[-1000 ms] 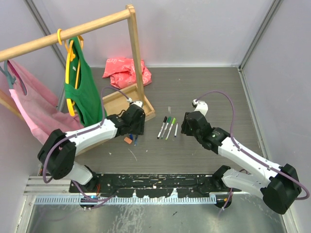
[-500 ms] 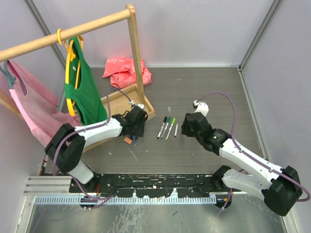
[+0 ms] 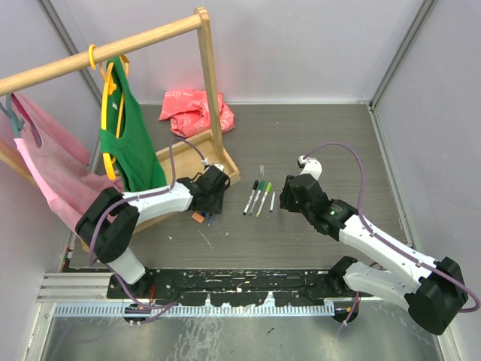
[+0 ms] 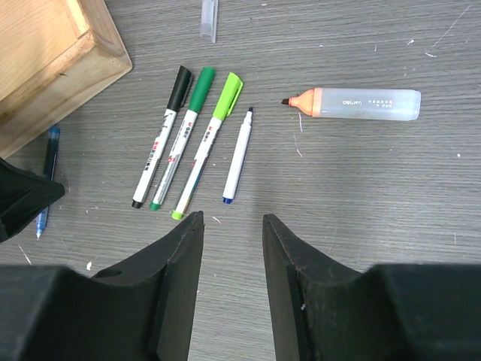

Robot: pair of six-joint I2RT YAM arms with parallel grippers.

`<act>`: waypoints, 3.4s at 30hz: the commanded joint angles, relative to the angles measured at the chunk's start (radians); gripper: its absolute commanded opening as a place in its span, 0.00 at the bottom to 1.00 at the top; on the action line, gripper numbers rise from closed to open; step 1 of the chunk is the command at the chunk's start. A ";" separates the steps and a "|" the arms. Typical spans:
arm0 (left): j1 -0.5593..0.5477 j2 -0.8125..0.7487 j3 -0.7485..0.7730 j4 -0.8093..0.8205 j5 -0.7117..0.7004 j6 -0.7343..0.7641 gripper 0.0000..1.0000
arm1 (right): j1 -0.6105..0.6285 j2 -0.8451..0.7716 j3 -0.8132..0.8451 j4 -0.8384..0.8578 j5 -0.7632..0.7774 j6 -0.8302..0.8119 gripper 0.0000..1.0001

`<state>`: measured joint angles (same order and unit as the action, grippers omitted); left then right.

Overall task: Insert the pens into the pen caps
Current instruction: Pick up the pen from the center of the board.

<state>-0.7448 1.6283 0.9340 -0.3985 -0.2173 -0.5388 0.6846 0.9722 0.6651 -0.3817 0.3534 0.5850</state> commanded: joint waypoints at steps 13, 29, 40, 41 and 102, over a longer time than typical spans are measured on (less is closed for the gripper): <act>0.005 0.047 -0.004 0.056 -0.015 -0.016 0.31 | -0.004 -0.011 0.012 0.042 -0.007 -0.001 0.43; 0.004 -0.103 -0.080 0.159 0.091 0.031 0.12 | -0.005 -0.009 0.013 0.055 -0.007 0.023 0.43; 0.000 -0.367 -0.108 0.216 0.222 0.047 0.09 | -0.003 -0.054 -0.002 0.114 -0.048 0.013 0.43; -0.002 -0.398 -0.107 0.225 0.232 0.042 0.09 | -0.005 -0.064 -0.007 0.131 -0.064 0.007 0.43; -0.002 -0.586 -0.091 0.504 0.436 -0.144 0.00 | 0.199 0.063 0.010 0.764 -0.336 0.196 0.20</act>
<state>-0.7448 1.0565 0.8482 0.0456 0.1806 -0.6735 0.8829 1.0462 0.6197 0.3447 -0.0242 0.7822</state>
